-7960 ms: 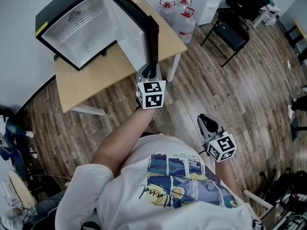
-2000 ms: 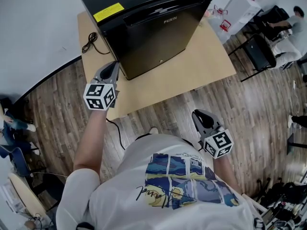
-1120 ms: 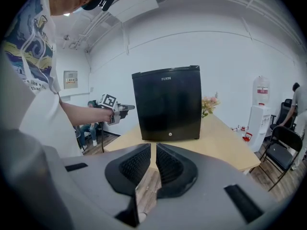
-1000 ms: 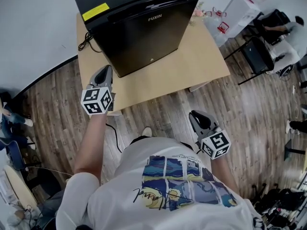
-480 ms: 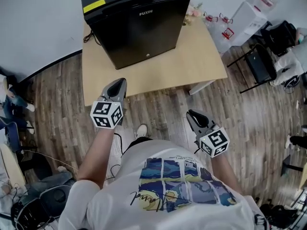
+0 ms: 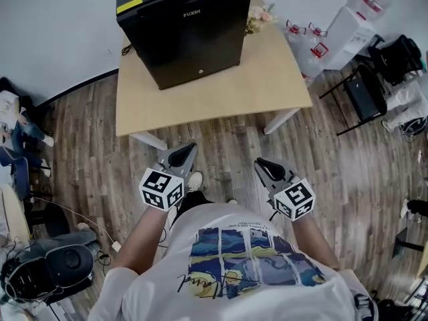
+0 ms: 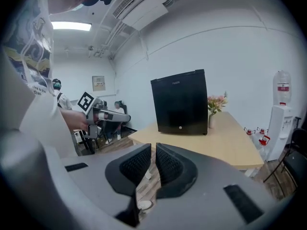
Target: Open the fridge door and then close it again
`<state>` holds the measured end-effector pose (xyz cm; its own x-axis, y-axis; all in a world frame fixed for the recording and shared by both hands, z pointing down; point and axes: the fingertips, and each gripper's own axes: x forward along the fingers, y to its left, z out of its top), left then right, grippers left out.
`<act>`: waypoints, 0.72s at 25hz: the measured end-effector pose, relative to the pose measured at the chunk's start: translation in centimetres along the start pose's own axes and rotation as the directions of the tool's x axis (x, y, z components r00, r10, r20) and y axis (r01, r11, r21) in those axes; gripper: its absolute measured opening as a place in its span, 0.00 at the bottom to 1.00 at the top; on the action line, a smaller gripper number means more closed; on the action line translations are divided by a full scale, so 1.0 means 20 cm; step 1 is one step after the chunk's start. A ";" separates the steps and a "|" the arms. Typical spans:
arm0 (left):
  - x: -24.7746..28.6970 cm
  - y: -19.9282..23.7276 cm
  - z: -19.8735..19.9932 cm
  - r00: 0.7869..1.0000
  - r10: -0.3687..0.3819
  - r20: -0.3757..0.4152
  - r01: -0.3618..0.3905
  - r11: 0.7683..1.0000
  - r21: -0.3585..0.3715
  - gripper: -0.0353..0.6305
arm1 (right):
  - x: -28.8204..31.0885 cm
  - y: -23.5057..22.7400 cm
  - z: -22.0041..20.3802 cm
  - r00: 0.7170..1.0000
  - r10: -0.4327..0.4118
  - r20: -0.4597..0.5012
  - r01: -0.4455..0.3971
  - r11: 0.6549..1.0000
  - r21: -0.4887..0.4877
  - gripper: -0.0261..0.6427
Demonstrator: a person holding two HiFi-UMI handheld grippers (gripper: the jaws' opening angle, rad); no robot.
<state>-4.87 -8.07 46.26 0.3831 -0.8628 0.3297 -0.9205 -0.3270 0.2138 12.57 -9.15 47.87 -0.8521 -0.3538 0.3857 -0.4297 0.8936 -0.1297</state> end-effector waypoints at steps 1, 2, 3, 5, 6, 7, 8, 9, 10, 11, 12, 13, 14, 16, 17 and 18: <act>-0.01 -0.06 -0.02 1.000 -0.004 -0.009 0.004 1.000 0.013 0.06 | -0.02 0.01 -0.02 1.000 0.010 -0.001 -0.010 1.000 0.002 0.09; -0.02 -0.12 -0.04 1.000 -0.006 -0.015 0.006 1.000 0.029 0.06 | -0.04 0.01 -0.04 1.000 0.021 -0.005 -0.021 1.000 0.000 0.09; -0.02 -0.18 -0.06 1.000 -0.007 -0.018 0.008 0.999 0.042 0.06 | -0.06 0.02 -0.06 0.999 0.031 -0.009 -0.031 0.999 -0.004 0.09; -0.03 -0.27 -0.09 1.000 -0.015 -0.021 0.015 0.999 0.044 0.06 | -0.09 0.04 -0.08 0.999 0.049 -0.013 -0.049 0.999 -0.014 0.09; -0.03 -0.31 -0.11 1.000 -0.019 -0.022 0.020 0.999 0.036 0.06 | -0.11 0.05 -0.09 0.998 0.055 -0.013 -0.055 0.998 -0.017 0.09; -0.04 -0.34 -0.13 0.999 -0.022 -0.024 0.022 0.999 0.027 0.06 | -0.12 0.07 -0.10 0.998 0.060 -0.011 -0.060 0.998 -0.020 0.09; -0.05 -0.37 -0.15 0.999 -0.023 -0.027 0.024 0.999 0.022 0.06 | -0.14 0.09 -0.11 0.998 0.063 -0.008 -0.063 0.998 -0.023 0.09; -0.06 -0.40 -0.17 0.999 -0.025 -0.029 0.025 0.999 0.020 0.06 | -0.16 0.10 -0.11 0.998 0.065 -0.005 -0.065 0.998 -0.026 0.09; -0.07 -0.42 -0.18 0.999 -0.027 -0.029 0.027 0.999 0.021 0.06 | -0.18 0.11 -0.12 0.998 0.066 -0.002 -0.066 0.997 -0.028 0.09; -0.07 -0.45 -0.18 0.999 -0.030 -0.028 0.030 0.999 0.023 0.06 | -0.20 0.11 -0.12 0.998 0.066 0.000 -0.066 0.997 -0.029 0.09; -0.08 -0.47 -0.19 0.999 -0.033 -0.027 0.034 0.999 0.026 0.06 | -0.21 0.11 -0.13 0.998 0.066 0.001 -0.065 0.997 -0.029 0.09; -0.08 -0.48 -0.19 0.999 -0.037 -0.026 0.037 0.999 0.030 0.06 | -0.22 0.12 -0.13 0.998 0.064 0.003 -0.064 0.998 -0.030 0.09; -0.08 -0.50 -0.19 0.999 -0.039 -0.026 0.040 0.999 0.033 0.06 | -0.24 0.12 -0.14 0.998 0.063 0.004 -0.063 0.998 -0.030 0.08; -0.09 -0.53 -0.20 0.999 -0.042 -0.028 0.043 0.999 0.031 0.06 | -0.26 0.13 -0.14 0.998 0.059 0.009 -0.059 0.998 -0.031 0.08; -0.09 -0.54 -0.21 0.999 -0.044 -0.028 0.045 0.999 0.031 0.06 | -0.27 0.13 -0.15 0.998 0.057 0.011 -0.057 0.998 -0.031 0.08; -0.09 -0.55 -0.21 0.999 -0.046 -0.029 0.047 0.998 0.031 0.06 | -0.29 0.13 -0.15 0.998 0.055 0.012 -0.055 0.998 -0.031 0.08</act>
<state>4.88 -1.20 47.19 0.4273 -0.8354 0.3458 -0.9034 -0.3792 0.2002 17.22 -3.88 48.12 -0.8781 -0.3073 0.3669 -0.3730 0.9197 -0.1225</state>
